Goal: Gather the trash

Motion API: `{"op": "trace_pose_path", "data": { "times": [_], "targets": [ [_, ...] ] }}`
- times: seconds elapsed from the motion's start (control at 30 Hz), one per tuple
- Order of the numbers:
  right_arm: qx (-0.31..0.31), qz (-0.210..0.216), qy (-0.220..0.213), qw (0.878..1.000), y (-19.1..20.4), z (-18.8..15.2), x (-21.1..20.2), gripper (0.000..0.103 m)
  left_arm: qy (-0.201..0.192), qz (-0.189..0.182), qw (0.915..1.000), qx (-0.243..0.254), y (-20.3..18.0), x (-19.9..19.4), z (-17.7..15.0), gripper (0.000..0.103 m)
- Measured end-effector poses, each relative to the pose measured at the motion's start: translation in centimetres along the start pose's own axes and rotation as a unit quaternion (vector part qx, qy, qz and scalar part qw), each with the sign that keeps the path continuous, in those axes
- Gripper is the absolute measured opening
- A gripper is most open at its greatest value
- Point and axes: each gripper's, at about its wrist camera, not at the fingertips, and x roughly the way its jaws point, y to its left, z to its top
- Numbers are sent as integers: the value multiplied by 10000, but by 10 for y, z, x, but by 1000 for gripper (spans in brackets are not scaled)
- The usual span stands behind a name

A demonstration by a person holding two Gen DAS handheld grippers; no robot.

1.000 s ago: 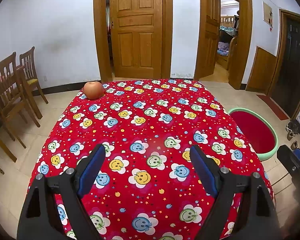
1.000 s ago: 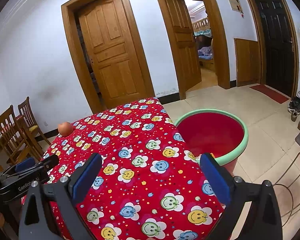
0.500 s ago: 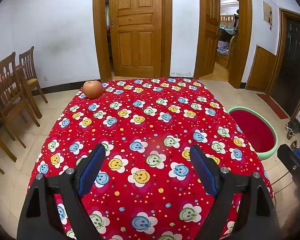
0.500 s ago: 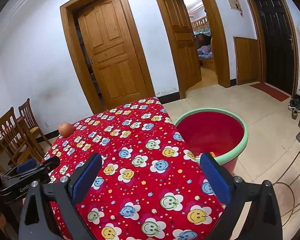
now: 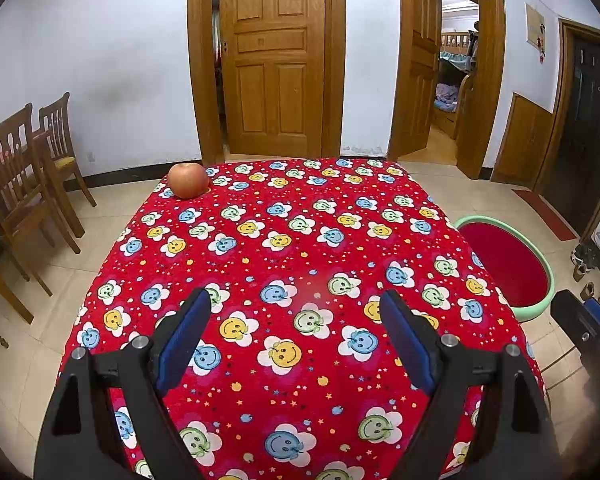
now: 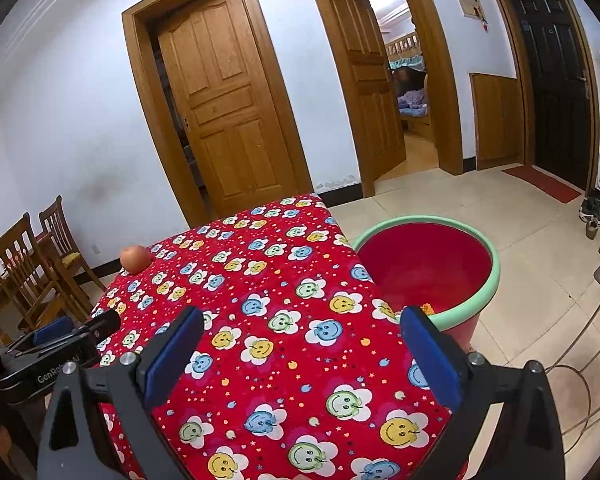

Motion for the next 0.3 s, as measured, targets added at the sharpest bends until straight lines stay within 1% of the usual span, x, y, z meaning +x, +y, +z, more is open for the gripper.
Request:
{"op": "trace_pose_path", "data": {
  "times": [0.3],
  "targets": [
    [-9,7,-1,10000,1,0,0,100,-2,41,10000,11,2,-1,-1,86]
  ]
}}
